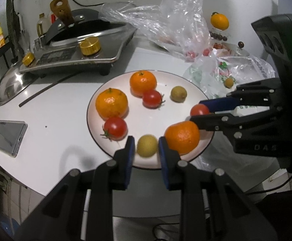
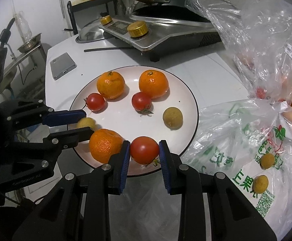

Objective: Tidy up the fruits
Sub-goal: 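Lower the red tomato onto the plate and open the right gripper while the left gripper holds the yellow fruit, then lower the yellow fruit onto the plate and open the left gripper, then move both open grippers back over the yellow fruits on the bag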

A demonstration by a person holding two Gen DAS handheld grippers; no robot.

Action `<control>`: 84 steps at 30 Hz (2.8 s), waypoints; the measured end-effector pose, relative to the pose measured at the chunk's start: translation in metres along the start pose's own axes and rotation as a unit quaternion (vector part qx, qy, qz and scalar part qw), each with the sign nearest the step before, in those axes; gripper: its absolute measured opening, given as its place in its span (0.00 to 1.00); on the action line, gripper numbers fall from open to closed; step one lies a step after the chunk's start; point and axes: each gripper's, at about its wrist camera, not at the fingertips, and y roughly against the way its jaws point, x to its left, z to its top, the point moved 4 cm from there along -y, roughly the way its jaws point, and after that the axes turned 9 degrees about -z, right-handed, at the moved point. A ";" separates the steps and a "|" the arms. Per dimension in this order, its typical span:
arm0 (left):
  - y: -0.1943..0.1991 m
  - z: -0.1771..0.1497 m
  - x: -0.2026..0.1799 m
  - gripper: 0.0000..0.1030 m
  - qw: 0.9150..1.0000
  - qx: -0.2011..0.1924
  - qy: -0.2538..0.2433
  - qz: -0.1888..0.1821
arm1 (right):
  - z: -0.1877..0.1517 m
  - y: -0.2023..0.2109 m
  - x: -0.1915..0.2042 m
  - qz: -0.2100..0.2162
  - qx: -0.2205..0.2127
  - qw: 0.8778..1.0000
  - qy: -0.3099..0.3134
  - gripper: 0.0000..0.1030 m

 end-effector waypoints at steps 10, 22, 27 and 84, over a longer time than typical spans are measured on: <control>0.002 0.000 0.000 0.25 1.000 -0.001 0.002 -0.001 | 0.001 0.000 0.001 -0.008 0.002 1.000 0.000 0.30; 0.006 0.002 -0.005 0.25 1.000 -0.002 -0.001 0.005 | -0.002 0.008 -0.003 -0.008 -0.005 1.000 -0.005 0.33; 0.007 0.005 -0.008 0.25 1.000 -0.004 -0.004 0.008 | -0.004 0.013 -0.007 -0.008 -0.011 1.000 -0.009 0.33; -0.035 0.038 -0.143 0.51 0.995 0.026 -0.099 0.005 | -0.087 0.068 -0.143 -0.026 -0.055 0.989 -0.132 0.33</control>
